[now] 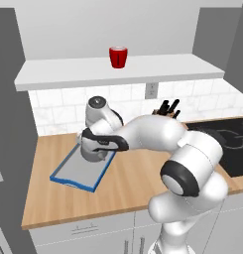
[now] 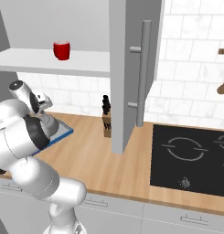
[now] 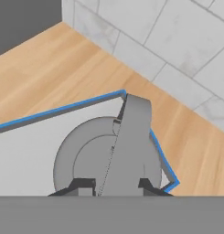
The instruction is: Pick the kettle from the counter and place it on the tray. Then pick the mug from the cabinet and place it on the tray. Then close the cabinet doors.
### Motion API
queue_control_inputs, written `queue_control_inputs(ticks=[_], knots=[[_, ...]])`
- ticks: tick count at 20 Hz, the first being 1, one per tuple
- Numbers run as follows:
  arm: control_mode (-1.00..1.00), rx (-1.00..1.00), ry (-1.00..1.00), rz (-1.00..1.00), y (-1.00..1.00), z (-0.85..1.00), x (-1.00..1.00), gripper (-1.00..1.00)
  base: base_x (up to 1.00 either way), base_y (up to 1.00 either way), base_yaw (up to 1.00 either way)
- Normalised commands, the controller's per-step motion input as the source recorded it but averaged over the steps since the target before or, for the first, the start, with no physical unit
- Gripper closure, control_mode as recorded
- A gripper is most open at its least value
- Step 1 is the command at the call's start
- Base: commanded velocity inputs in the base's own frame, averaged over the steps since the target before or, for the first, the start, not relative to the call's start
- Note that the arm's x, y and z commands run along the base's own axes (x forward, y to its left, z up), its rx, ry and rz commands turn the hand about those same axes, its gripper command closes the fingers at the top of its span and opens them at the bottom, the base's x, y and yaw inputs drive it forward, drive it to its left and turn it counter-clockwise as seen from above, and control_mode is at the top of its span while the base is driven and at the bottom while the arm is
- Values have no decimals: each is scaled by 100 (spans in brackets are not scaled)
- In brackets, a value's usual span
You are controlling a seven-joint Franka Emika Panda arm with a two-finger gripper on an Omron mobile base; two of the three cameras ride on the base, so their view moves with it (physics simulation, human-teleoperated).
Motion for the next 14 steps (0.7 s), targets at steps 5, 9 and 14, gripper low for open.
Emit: queue_control_inputs(ticks=[5, 9, 14], knots=[[-100, -1, 0, 0, 0, -13, 23, 100, 0, 0, 0], [-100, 0, 0, 0, 0, -21, 6, 100, 0, 0, 0], [-100, 0, 0, 0, 0, -25, 2, 100, 0, 0, 0]])
